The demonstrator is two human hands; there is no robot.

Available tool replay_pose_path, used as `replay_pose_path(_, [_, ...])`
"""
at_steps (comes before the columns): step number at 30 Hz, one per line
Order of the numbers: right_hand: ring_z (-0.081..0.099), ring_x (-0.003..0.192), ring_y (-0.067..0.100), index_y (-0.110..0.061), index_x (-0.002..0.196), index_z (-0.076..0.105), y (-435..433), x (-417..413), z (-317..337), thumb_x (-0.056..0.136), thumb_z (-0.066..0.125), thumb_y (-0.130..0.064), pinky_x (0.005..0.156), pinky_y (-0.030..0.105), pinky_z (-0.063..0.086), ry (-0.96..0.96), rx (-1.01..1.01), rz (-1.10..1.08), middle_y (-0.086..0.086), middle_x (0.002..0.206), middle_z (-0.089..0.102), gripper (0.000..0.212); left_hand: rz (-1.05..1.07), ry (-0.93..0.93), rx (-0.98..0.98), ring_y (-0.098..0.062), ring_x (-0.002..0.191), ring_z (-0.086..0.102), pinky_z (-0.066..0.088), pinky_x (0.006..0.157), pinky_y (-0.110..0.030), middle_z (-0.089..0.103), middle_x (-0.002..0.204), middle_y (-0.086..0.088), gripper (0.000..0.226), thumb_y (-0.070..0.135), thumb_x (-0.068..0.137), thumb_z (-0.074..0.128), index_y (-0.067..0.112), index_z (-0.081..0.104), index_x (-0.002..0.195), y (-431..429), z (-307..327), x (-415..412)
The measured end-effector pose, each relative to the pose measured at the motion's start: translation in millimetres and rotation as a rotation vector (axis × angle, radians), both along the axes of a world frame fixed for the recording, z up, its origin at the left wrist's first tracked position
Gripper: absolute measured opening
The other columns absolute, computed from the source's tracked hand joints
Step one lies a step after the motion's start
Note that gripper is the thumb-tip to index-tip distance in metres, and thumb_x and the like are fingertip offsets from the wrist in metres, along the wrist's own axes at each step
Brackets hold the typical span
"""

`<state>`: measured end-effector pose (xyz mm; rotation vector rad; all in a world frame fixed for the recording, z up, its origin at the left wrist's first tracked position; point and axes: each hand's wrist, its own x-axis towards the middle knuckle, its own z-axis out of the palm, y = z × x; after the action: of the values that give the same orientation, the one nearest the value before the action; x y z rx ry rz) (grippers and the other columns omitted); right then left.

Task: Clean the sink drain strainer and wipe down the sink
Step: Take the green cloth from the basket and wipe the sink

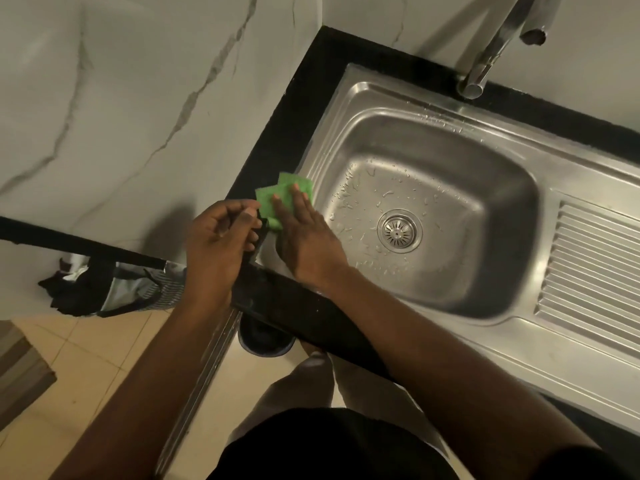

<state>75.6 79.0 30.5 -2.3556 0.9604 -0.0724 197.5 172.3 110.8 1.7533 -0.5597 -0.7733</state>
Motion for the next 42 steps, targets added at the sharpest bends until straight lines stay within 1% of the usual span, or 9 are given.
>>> replay_pose_path(6, [-0.003, 0.162, 0.028, -0.028, 0.167, 0.016, -60.2, 8.9, 7.4, 0.109, 0.041, -0.025, 0.129, 0.048, 0.018, 0.008, 0.058, -0.005, 0.008, 0.175, -0.006, 0.063, 0.009, 0.024, 0.005, -0.013, 0.081, 0.069, 0.059, 0.078, -0.029, 0.076, 0.091, 0.003, 0.015, 0.021, 0.099, 0.066, 0.030, 0.077, 0.104, 15.9, 2.0, 3.5])
replay_pose_path(12, [-0.005, 0.161, 0.029, -0.031, 0.167, 0.010, -4.7, -14.9, 8.1, 0.109, 0.044, -0.019, 0.129, 0.044, 0.017, 0.019, 0.159, 0.133, 0.002, 0.174, -0.015, 0.069, 0.018, 0.040, -0.027, -0.009, 0.076, 0.070, 0.058, 0.072, -0.023, 0.077, 0.089, 0.002, 0.017, 0.038, 0.089, 0.070, 0.032, 0.079, 0.102, 24.6, 4.0, 6.9])
replay_pose_path(16, [0.007, 0.161, 0.028, -0.030, 0.165, 0.023, 19.4, -35.6, 10.9, 0.102, 0.046, -0.011, 0.128, 0.040, 0.013, 0.020, 0.162, 0.298, -0.001, 0.176, -0.001, 0.070, 0.005, 0.036, -0.022, -0.009, 0.077, 0.071, 0.058, 0.073, -0.024, 0.078, 0.090, 0.002, 0.012, 0.031, 0.093, 0.071, 0.035, 0.079, 0.101, 23.9, -0.5, 7.0])
replay_pose_path(18, [0.015, 0.160, 0.025, -0.029, 0.165, 0.023, 17.1, -38.8, 12.2, 0.100, 0.046, -0.012, 0.126, 0.041, 0.023, 0.027, 0.129, 0.324, -0.005, 0.175, 0.004, 0.071, -0.012, 0.018, 0.001, -0.010, 0.079, 0.072, 0.058, 0.074, -0.025, 0.078, 0.092, 0.002, 0.014, 0.025, 0.097, 0.069, 0.034, 0.078, 0.104, 21.3, -2.8, 6.7])
replay_pose_path(25, [0.041, 0.149, 0.027, -0.024, 0.166, 0.020, -12.1, -21.9, -0.3, 0.091, 0.063, -0.001, 0.106, 0.046, 0.053, 0.055, -0.100, 0.122, -0.003, 0.173, 0.018, 0.089, -0.010, 0.055, 0.020, -0.014, 0.079, 0.069, 0.060, 0.078, -0.033, 0.077, 0.090, -0.001, 0.013, 0.020, 0.099, 0.068, 0.025, 0.078, 0.105, 6.5, -9.0, 6.9])
replay_pose_path(29, [0.048, 0.144, 0.035, -0.024, 0.165, 0.023, -50.6, -10.1, -4.7, 0.098, 0.047, -0.010, 0.099, 0.054, 0.055, 0.024, -0.163, -0.032, 0.000, 0.173, 0.021, 0.073, -0.005, 0.081, 0.041, -0.014, 0.081, 0.070, 0.059, 0.077, -0.027, 0.077, 0.091, -0.002, 0.013, 0.019, 0.099, 0.068, 0.024, 0.078, 0.106, -1.0, -11.0, 7.3])
replay_pose_path(33, [0.068, 0.118, 0.037, -0.022, 0.163, 0.029, -124.0, 6.6, -5.1, 0.102, 0.043, -0.008, 0.088, 0.047, 0.062, -0.031, -0.152, -0.252, 0.007, 0.166, 0.039, 0.065, -0.020, 0.086, 0.068, -0.011, 0.086, 0.072, 0.060, 0.080, -0.025, 0.078, 0.093, 0.004, 0.013, 0.024, 0.098, 0.069, 0.026, 0.077, 0.108, -8.0, -9.7, 4.7])
replay_pose_path(36, [0.067, 0.121, 0.038, -0.011, 0.150, 0.049, -188.7, 17.8, -0.3, 0.103, 0.057, -0.011, 0.100, 0.049, 0.057, 0.003, -0.186, -0.416, 0.015, 0.151, 0.056, 0.048, -0.040, 0.086, 0.097, -0.017, 0.090, 0.072, 0.060, 0.090, -0.035, 0.077, 0.100, -0.002, 0.018, 0.025, 0.098, 0.069, 0.018, 0.075, 0.114, -16.2, -7.9, -2.9])
replay_pose_path(42, [0.050, 0.142, 0.035, -0.009, 0.151, 0.049, -200.7, 19.3, 9.9, 0.105, 0.054, -0.021, 0.115, 0.047, 0.043, 0.013, -0.148, -0.371, 0.014, 0.157, 0.050, 0.048, -0.096, 0.134, 0.096, -0.019, 0.086, 0.071, 0.061, 0.087, -0.037, 0.076, 0.097, -0.005, 0.015, 0.020, 0.098, 0.068, 0.016, 0.075, 0.111, -30.5, -7.3, -14.2])
